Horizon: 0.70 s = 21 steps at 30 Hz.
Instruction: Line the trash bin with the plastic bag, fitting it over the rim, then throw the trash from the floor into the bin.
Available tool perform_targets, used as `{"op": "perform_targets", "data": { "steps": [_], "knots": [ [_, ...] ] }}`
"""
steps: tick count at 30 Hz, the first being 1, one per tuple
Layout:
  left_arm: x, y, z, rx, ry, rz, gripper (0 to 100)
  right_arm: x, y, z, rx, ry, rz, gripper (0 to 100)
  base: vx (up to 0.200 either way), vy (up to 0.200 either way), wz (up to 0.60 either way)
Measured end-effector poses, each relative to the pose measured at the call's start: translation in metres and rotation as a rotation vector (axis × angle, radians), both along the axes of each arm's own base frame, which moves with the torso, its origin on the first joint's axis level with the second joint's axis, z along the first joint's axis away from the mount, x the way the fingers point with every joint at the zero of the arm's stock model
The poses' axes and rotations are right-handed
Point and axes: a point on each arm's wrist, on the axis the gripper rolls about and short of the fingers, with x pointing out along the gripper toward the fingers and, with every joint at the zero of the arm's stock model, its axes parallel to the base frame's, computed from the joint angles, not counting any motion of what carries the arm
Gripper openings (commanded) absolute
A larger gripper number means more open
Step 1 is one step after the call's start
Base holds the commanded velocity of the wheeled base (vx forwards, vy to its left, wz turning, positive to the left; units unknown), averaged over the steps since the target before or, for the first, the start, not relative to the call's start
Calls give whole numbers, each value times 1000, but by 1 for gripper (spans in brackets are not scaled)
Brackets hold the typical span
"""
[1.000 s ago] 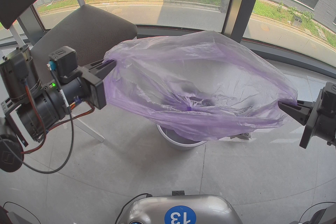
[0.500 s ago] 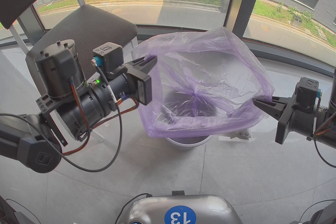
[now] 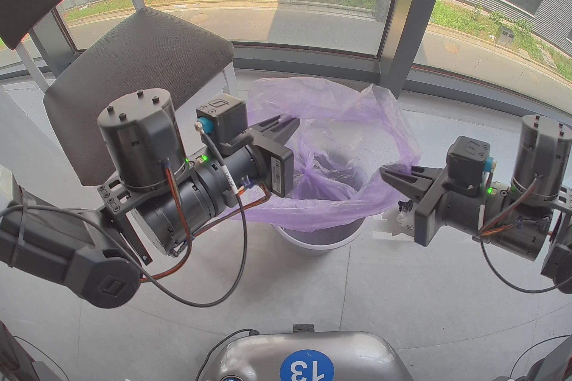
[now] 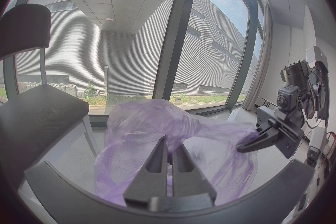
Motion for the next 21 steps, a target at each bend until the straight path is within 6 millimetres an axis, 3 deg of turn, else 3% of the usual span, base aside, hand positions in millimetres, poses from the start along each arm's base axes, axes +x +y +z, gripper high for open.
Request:
{"op": "perform_targets", "data": {
  "steps": [13, 21],
  "knots": [
    [11, -12, -16, 1, 4, -4, 0, 31, 16, -36, 83, -8, -22, 0, 0, 0, 0],
    [21, -21, -26, 6, 13, -5, 0, 56, 11, -73, 104, 36, -80, 0, 0, 0, 0]
  ]
}}
